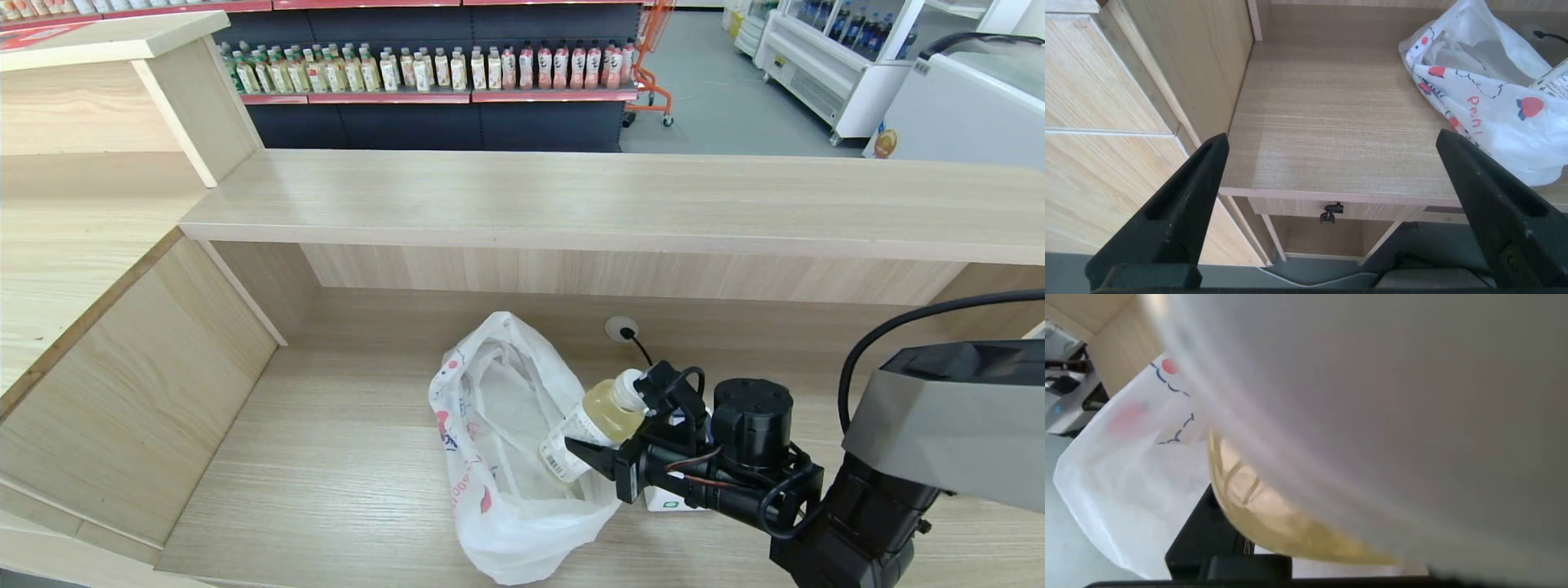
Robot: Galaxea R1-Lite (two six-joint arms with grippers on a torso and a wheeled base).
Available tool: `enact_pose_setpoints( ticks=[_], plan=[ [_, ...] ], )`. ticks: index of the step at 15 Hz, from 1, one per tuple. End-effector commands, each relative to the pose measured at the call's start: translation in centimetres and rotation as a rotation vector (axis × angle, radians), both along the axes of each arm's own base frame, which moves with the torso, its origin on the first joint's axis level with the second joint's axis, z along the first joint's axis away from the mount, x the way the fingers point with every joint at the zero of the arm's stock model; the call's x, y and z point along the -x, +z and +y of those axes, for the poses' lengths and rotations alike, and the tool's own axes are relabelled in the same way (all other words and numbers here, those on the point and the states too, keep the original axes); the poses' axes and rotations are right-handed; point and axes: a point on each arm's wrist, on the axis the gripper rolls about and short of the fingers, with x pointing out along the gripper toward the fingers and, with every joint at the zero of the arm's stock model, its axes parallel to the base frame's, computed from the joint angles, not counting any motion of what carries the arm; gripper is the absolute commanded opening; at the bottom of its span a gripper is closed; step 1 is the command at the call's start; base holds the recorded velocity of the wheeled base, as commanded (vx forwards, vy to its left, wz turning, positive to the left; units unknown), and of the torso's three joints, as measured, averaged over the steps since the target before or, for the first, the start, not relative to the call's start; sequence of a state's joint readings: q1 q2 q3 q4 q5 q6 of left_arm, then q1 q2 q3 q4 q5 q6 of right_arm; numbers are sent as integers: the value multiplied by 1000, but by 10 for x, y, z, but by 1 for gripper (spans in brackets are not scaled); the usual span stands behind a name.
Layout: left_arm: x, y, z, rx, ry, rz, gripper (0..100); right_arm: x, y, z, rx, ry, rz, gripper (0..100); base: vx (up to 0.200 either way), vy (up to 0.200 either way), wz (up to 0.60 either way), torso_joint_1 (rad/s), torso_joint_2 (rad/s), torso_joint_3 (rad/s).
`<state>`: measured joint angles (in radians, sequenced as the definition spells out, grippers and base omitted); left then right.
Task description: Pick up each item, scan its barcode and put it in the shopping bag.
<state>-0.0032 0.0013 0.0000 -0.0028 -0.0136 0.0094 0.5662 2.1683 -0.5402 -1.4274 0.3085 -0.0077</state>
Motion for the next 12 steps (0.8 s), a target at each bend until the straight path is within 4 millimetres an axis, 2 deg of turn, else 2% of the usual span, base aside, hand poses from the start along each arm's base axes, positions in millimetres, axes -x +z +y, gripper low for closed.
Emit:
enact_pose_setpoints(
  ticks=[1, 12],
  plan=[
    [0, 0, 0, 0, 0, 0, 100, -9, -8, -6, 24, -16, -24, 0, 0, 0, 0, 0, 0, 0],
    [0, 0, 0, -1, 0, 0, 100, -4, -8, -8, -9, 125, -47, 0, 0, 0, 0, 0, 0, 0]
  ],
)
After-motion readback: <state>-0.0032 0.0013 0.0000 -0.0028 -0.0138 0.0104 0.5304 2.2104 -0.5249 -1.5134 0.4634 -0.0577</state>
